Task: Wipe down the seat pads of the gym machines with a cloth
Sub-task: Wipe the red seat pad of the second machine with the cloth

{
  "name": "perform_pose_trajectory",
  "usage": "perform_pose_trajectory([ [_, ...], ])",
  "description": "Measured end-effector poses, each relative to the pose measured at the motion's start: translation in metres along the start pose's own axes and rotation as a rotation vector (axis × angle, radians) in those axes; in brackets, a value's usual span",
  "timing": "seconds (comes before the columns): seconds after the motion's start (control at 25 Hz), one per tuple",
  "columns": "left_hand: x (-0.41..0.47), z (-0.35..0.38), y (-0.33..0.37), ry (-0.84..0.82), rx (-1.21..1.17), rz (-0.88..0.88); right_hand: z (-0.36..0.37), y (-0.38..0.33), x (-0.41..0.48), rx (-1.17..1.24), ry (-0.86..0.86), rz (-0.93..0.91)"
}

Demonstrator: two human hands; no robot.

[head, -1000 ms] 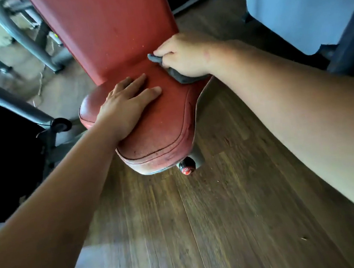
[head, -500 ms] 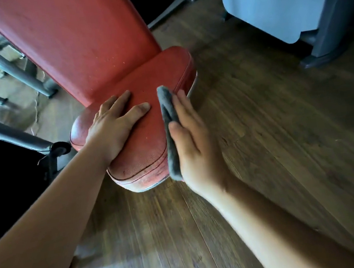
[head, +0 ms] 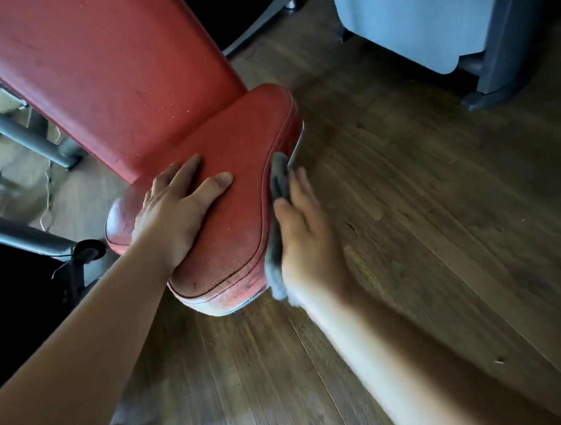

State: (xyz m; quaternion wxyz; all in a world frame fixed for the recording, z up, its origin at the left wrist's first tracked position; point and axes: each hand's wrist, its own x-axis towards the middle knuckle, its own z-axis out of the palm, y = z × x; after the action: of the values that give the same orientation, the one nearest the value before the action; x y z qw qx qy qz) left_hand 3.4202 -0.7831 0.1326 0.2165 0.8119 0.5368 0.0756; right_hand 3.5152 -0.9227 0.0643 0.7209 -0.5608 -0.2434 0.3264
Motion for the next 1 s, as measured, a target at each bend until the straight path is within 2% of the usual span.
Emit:
perform_pose_trajectory([
  [0.12,0.001,0.001,0.001,0.007,-0.010,-0.013,-0.004,-0.010,0.077,-0.146,0.024,0.063],
  [0.2,0.002,0.001,0.000,0.014,-0.010,-0.011,-0.002,-0.009,0.069,-0.156,0.012,0.049],
  [0.36,0.004,0.001,-0.002,0.009,-0.010,-0.006,-0.003,-0.009,-0.013,-0.064,-0.057,-0.003],
  [0.56,0.002,0.002,-0.001,0.018,-0.011,-0.007,-0.004,-0.019,0.096,-0.241,0.066,0.027],
  [0.64,0.001,0.000,0.000,0.018,-0.002,-0.008,0.002,-0.018,0.079,-0.242,0.056,0.059],
  [0.8,0.001,0.000,0.001,0.005,0.008,-0.022,-0.003,-0.018,-0.007,-0.174,-0.057,-0.031],
  [0.88,0.000,0.000,0.002,0.009,0.012,-0.028,-0.002,-0.015,0.027,-0.266,-0.065,-0.049],
  [1.0,0.000,-0.001,0.003,0.010,0.024,-0.024,-0.001,-0.023,0.074,-0.292,0.014,0.031],
])
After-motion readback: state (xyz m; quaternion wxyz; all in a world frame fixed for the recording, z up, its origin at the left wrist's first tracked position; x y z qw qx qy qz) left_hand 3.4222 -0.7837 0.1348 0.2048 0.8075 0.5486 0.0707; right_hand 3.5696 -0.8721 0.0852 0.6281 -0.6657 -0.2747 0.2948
